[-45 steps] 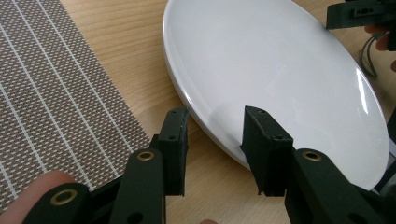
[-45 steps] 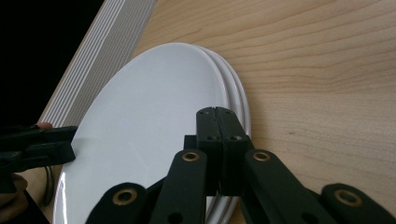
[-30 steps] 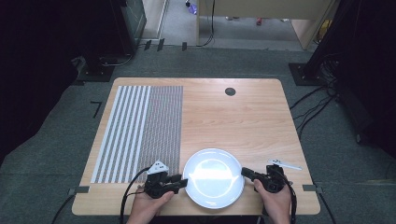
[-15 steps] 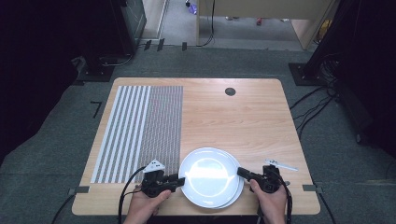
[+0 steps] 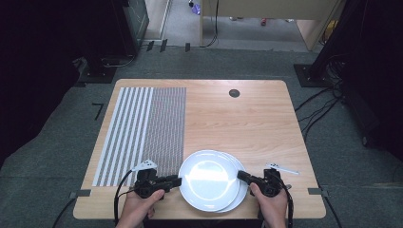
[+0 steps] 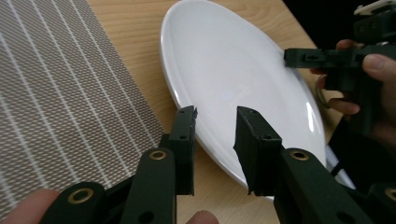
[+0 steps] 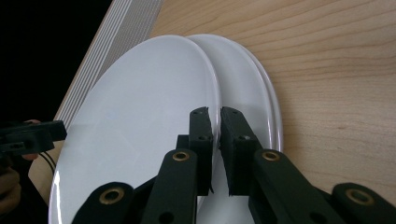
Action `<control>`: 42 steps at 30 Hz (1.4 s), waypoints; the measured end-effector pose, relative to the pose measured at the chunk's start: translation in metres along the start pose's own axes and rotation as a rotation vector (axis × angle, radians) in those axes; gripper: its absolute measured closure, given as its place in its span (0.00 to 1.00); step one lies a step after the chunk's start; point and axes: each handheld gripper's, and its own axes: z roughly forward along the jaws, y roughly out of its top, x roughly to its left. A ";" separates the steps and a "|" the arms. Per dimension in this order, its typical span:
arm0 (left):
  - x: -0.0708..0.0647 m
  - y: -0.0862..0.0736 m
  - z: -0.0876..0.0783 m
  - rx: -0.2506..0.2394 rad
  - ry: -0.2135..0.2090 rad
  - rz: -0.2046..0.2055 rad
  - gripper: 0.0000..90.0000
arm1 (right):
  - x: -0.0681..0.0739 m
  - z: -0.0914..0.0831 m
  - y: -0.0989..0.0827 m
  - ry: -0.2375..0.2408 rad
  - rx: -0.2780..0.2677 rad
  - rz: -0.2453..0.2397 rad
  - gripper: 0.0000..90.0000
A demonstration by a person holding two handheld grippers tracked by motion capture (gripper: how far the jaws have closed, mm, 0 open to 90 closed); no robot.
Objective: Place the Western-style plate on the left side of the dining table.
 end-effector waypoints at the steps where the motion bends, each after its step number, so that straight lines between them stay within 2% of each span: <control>1: 0.000 0.000 0.000 0.007 0.014 0.009 0.77 | 0.000 0.000 0.000 -0.002 0.002 0.001 0.94; 5: 0.001 -0.002 0.002 0.028 0.029 0.014 0.79 | 0.000 0.004 -0.002 -0.004 0.018 0.002 0.92; 12: -0.002 -0.005 0.005 0.025 0.014 0.021 0.86 | -0.003 0.007 -0.004 0.016 0.017 0.033 0.91; 16: -0.001 -0.006 0.005 0.010 0.016 0.013 0.87 | -0.005 0.008 -0.007 0.028 -0.011 0.078 0.92; 20: -0.001 -0.005 0.005 0.018 0.016 0.012 0.86 | -0.006 0.008 -0.009 0.041 -0.026 0.133 0.94; 23: 0.003 -0.005 0.005 0.023 0.011 -0.002 0.83 | -0.008 0.007 -0.008 0.090 -0.040 0.190 0.96; 29: 0.002 -0.005 0.005 0.020 0.007 -0.002 0.86 | -0.004 0.005 -0.009 0.062 -0.064 0.172 0.96; 32: 0.003 -0.005 0.004 0.013 -0.002 -0.003 0.92 | -0.003 0.002 -0.008 0.076 -0.088 0.180 0.98; 35: 0.004 -0.005 0.006 0.018 -0.028 -0.011 0.94 | 0.000 -0.001 -0.005 0.082 -0.111 0.186 0.98; 37: 0.006 -0.005 0.007 0.014 -0.041 -0.026 0.91 | 0.000 -0.002 -0.005 0.078 -0.112 0.192 0.98; 42: 0.015 -0.005 0.002 -0.013 -0.031 -0.063 0.80 | -0.001 0.004 -0.008 0.094 -0.094 0.205 0.98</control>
